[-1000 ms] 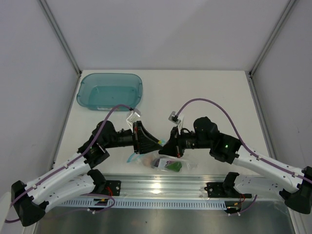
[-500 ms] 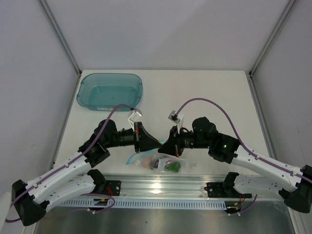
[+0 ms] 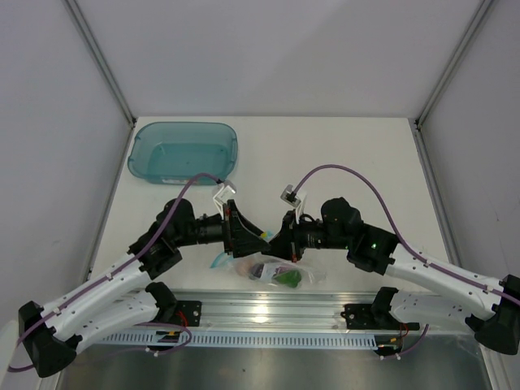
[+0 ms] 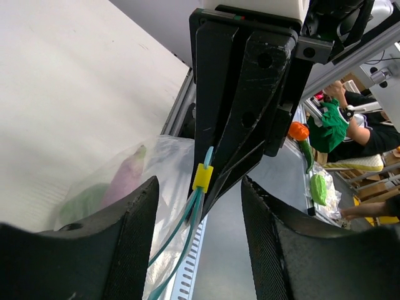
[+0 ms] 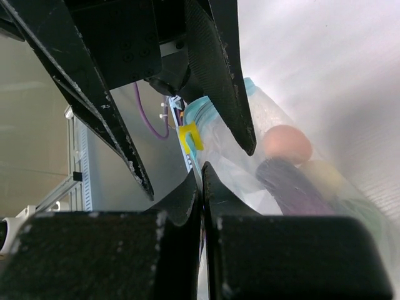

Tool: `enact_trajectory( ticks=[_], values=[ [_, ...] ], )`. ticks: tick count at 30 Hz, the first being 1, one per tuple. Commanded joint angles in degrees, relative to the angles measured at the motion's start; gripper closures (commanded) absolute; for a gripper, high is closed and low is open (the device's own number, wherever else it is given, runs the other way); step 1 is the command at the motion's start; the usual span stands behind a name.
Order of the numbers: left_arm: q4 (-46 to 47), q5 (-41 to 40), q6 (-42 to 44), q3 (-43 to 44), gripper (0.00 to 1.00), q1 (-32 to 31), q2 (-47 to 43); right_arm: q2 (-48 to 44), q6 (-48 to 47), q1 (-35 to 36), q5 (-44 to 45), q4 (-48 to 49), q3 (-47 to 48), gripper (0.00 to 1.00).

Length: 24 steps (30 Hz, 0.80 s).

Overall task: Place the food in the zip-top bag and seal the zipper
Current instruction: Zip the zipper food storage bag.

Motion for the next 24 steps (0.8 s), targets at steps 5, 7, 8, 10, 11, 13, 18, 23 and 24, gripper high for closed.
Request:
enact_trajectory(
  ticks=[5, 7, 8, 10, 11, 13, 18, 23, 24],
  values=[
    [2.5, -1.3, -0.9, 1.5, 0.53, 0.7, -1.4, -1.2, -0.1, 0.8, -0.3, 2.7, -0.1, 1.00],
    [2.5, -1.5, -1.1, 1.3, 0.55, 1.0, -1.8, -1.1, 0.0, 0.9, -0.4, 2.9, -0.4, 1.00],
    [2.4, -1.7, -1.2, 1.2, 0.60, 1.0, -1.9, -1.1, 0.0, 0.9, -0.5, 2.9, -0.4, 1.00],
    [2.3, -1.8, -1.3, 1.2, 0.61, 1.3, -2.0, -1.1, 0.0, 1.1, -0.6, 3.1, -0.5, 1.00],
    [2.4, -1.9, -1.4, 1.4, 0.63, 1.5, -2.3, -1.1, 0.0, 1.1, -0.6, 3.0, -0.5, 1.00],
    [2.9, -1.7, -1.7, 0.8, 0.66, 2.1, -2.5, -1.2, 0.0, 1.2, -0.8, 2.9, -0.5, 1.00],
    [3.3, -0.1, -2.0, 1.2, 0.72, 2.4, -1.8, -1.3, 0.0, 1.3, -0.8, 3.1, -0.3, 1.00],
    [3.8, 1.4, -2.1, 1.2, 0.80, 2.4, -1.4, -1.1, 0.0, 1.3, 0.0, 3.3, 0.0, 1.00],
    [3.9, 1.8, -2.1, 1.0, 0.81, 2.4, -1.4, -1.1, 0.0, 1.3, 0.2, 3.4, 0.2, 1.00]
  ],
)
